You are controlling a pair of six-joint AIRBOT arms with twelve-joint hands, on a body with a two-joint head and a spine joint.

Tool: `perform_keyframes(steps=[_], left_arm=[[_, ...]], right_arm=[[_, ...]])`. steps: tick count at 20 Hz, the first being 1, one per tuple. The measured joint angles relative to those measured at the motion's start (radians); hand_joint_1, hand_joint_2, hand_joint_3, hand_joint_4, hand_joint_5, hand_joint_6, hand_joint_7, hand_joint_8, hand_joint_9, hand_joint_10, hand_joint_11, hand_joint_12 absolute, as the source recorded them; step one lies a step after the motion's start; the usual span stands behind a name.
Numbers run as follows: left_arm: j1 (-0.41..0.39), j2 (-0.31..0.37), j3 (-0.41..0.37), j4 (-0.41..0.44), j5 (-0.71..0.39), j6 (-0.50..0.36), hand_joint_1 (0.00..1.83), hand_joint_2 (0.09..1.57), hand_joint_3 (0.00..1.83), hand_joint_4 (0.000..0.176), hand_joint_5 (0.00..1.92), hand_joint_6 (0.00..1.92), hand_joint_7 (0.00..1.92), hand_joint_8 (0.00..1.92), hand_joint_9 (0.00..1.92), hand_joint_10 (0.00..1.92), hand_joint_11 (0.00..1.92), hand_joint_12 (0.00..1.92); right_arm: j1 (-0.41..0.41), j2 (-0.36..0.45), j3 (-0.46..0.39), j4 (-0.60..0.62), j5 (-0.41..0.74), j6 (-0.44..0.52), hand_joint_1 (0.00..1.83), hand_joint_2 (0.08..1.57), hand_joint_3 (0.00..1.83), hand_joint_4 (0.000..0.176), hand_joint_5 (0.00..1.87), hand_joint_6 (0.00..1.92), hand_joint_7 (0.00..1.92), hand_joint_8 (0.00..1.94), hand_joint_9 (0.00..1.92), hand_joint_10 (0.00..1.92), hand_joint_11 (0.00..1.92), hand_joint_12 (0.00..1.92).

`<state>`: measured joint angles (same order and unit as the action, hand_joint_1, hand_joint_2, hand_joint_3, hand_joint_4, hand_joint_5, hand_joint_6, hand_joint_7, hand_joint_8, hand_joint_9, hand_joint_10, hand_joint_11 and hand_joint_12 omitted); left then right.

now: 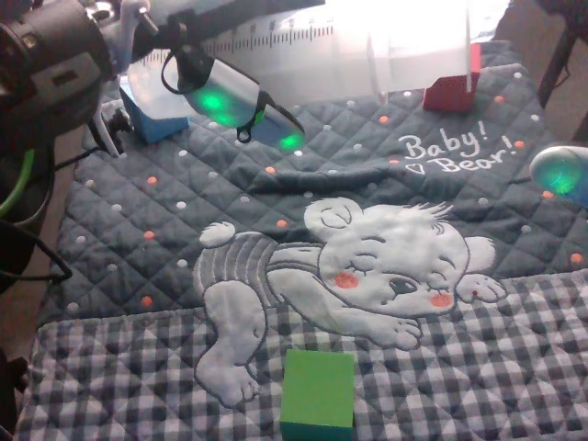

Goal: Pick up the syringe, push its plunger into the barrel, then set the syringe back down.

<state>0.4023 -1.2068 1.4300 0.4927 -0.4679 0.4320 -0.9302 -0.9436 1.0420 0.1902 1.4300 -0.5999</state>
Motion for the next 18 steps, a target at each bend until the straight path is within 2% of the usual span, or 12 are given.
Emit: perform_keyframes(steps=[1, 2, 3, 5, 8, 10, 11, 12, 14, 16, 18], left_arm=[[-0.003, 0.0, 0.0, -0.001, -0.008, 0.0, 1.44, 1.2, 0.01, 0.0, 1.17, 1.92, 1.45, 1.92, 1.61, 1.92, 1.64, 1.92], [-0.009, 0.0, -0.001, -0.003, -0.008, 0.0, 1.5, 1.17, 0.0, 0.0, 1.2, 1.92, 1.48, 1.92, 1.63, 1.92, 1.66, 1.92], [-0.011, 0.002, -0.005, -0.005, -0.01, 0.002, 1.51, 1.17, 0.0, 0.0, 1.25, 1.92, 1.53, 1.92, 1.66, 1.92, 1.68, 1.92], [-0.014, 0.002, -0.013, -0.006, -0.016, 0.002, 1.5, 1.17, 0.0, 0.0, 1.26, 1.92, 1.55, 1.92, 1.64, 1.92, 1.55, 1.92], [-0.016, 0.009, -0.022, -0.002, -0.026, 0.002, 1.51, 1.17, 0.0, 0.0, 1.21, 1.92, 1.48, 1.92, 1.6, 1.92, 1.6, 1.92], [-0.024, 0.013, -0.023, 0.002, -0.026, 0.002, 1.51, 1.16, 0.0, 0.0, 1.22, 1.92, 1.46, 1.92, 1.59, 1.92, 1.61, 1.92], [-0.031, 0.014, -0.023, 0.001, -0.026, 0.002, 1.53, 1.15, 0.0, 0.0, 1.23, 1.92, 1.47, 1.92, 1.6, 1.92, 1.63, 1.92], [-0.035, 0.014, -0.023, 0.0, -0.028, 0.002, 1.53, 1.15, 0.0, 0.0, 1.23, 1.92, 1.47, 1.92, 1.6, 1.92, 1.64, 1.92], [-0.036, 0.014, -0.023, 0.001, -0.031, 0.002, 1.52, 1.16, 0.0, 0.0, 1.28, 1.92, 1.5, 1.92, 1.62, 1.92, 1.65, 1.92], [-0.036, 0.014, -0.024, 0.009, -0.028, 0.002, 1.53, 1.16, 0.0, 0.0, 1.28, 1.92, 1.5, 1.92, 1.62, 1.92, 1.65, 1.92], [-0.036, 0.012, -0.024, 0.016, -0.026, 0.002, 1.46, 1.18, 0.0, 0.0, 1.26, 1.92, 1.48, 1.92, 1.6, 1.92, 1.64, 1.92]], right_arm=[[0.0, -0.005, 0.001, -0.001, 0.001, 0.0, 0.09, 0.87, 0.0, 0.025, 0.02, 0.0, 0.0, 0.0, 0.0, 0.0, 0.0, 0.12], [0.0, -0.01, 0.003, 0.0, 0.0, 0.0, 0.08, 0.86, 0.0, 0.006, 0.0, 0.0, 0.0, 0.0, 0.0, 0.0, 0.0, 0.03], [0.0, -0.014, 0.005, 0.001, 0.0, 0.0, 0.01, 0.84, 0.0, 0.0, 0.0, 0.0, 0.0, 0.0, 0.0, 0.0, 0.0, 0.01], [0.0, -0.023, 0.01, 0.004, 0.0, 0.0, 0.0, 0.81, 0.0, 0.0, 0.0, 0.0, 0.0, 0.0, 0.0, 0.0, 0.0, 0.0], [0.0, -0.045, 0.025, 0.013, 0.004, 0.009, 0.0, 0.82, 0.0, 0.0, 0.0, 0.0, 0.0, 0.0, 0.0, 0.0, 0.0, 0.0], [0.0, -0.059, 0.025, 0.018, 0.0, 0.016, 0.0, 0.83, 0.0, 0.011, 0.0, 0.0, 0.0, 0.0, 0.0, 0.0, 0.0, 0.0], [0.0, -0.063, 0.025, 0.011, -0.001, 0.018, 0.0, 0.85, 0.0, 0.003, 0.0, 0.0, 0.0, 0.0, 0.0, 0.0, 0.0, 0.0], [0.0, -0.068, 0.025, 0.008, 0.0, 0.019, 0.0, 0.81, 0.0, 0.019, 0.0, 0.0, 0.0, 0.0, 0.0, 0.0, 0.0, 0.0], [0.0, -0.077, 0.031, 0.006, 0.0, 0.02, 0.0, 0.81, 0.0, 0.0, 0.0, 0.0, 0.0, 0.0, 0.0, 0.0, 0.0, 0.0], [0.0, -0.091, 0.042, 0.016, -0.001, 0.029, 0.0, 0.84, 0.0, 0.0, 0.0, 0.0, 0.0, 0.0, 0.0, 0.0, 0.0, 0.0], [0.0, -0.096, 0.044, 0.021, -0.003, 0.036, 0.0, 0.82, 0.0, 0.0, 0.0, 0.0, 0.0, 0.0, 0.0, 0.0, 0.0, 0.0]])
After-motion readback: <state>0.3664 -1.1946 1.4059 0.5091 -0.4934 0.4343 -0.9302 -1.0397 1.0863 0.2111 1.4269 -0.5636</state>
